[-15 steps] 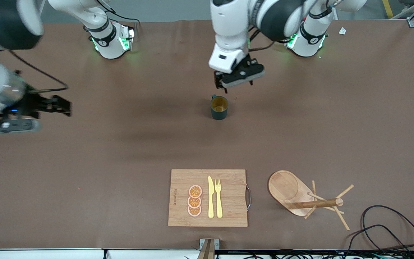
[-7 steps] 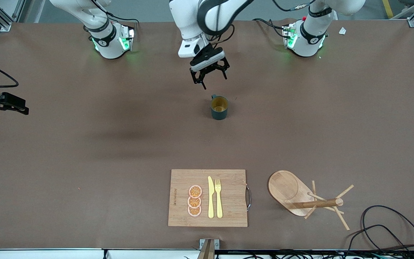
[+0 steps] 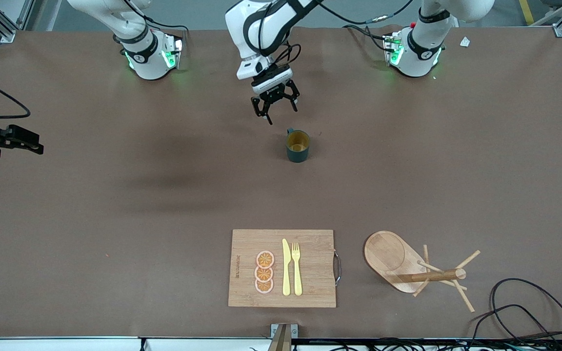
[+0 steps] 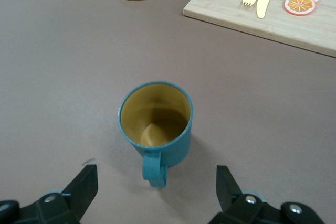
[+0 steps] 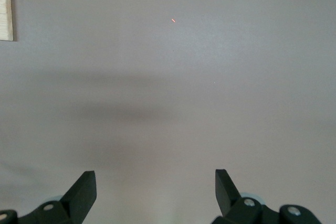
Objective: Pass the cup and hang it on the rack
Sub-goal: 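Lower the left gripper onto the mug rim and grasp it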
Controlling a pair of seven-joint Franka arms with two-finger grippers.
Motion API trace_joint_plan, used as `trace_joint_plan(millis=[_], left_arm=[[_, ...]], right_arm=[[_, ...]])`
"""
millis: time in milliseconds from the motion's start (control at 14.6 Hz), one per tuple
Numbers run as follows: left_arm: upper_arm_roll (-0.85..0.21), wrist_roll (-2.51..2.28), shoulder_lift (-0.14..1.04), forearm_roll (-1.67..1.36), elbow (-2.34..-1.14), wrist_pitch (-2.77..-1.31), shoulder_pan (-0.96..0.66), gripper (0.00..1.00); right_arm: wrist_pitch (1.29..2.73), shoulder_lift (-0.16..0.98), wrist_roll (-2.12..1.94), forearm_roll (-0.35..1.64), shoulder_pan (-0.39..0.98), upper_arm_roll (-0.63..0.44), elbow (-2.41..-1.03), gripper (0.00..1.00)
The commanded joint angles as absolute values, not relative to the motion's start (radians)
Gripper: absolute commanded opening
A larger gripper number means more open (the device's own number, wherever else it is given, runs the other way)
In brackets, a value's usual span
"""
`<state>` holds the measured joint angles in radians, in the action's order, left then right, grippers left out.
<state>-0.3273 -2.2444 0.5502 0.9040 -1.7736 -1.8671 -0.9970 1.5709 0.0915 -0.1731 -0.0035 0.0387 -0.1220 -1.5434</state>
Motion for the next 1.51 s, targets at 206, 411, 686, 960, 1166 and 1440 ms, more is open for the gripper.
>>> trace_joint_plan(millis=[206, 411, 686, 960, 1166, 1440], left_arm=[[-0.324, -2.333, 0.633, 0.996, -1.763, -1.835, -1.019, 0.95], [-0.319, -2.345, 0.649, 1.003, -1.763, -1.835, -1.014, 0.88], [-0.316, -2.356, 0.666, 1.017, -1.758, -1.835, -1.014, 0.65], [-0.313, -2.355, 0.69, 1.026, -1.735, -1.835, -1.011, 0.58], [-0.31, -2.352, 0.695, 1.042, -1.735, -1.835, -1.008, 0.52], [-0.308, -2.35, 0.698, 1.043, -1.71, -1.835, -1.008, 0.39]], right_arm=[[1.626, 0.002, -0.189, -0.018, 0.018, -0.098, -1.66, 1.0], [1.637, 0.003, -0.189, -0.018, 0.018, -0.098, -1.66, 1.0], [1.631, 0.002, -0.201, -0.018, 0.017, -0.098, -1.66, 1.0], [1.623, 0.002, -0.201, -0.018, 0.018, -0.098, -1.658, 1.0], [1.623, 0.002, -0.201, -0.018, 0.017, -0.1, -1.66, 1.0], [1.623, 0.002, -0.202, -0.018, 0.017, -0.1, -1.658, 1.0]])
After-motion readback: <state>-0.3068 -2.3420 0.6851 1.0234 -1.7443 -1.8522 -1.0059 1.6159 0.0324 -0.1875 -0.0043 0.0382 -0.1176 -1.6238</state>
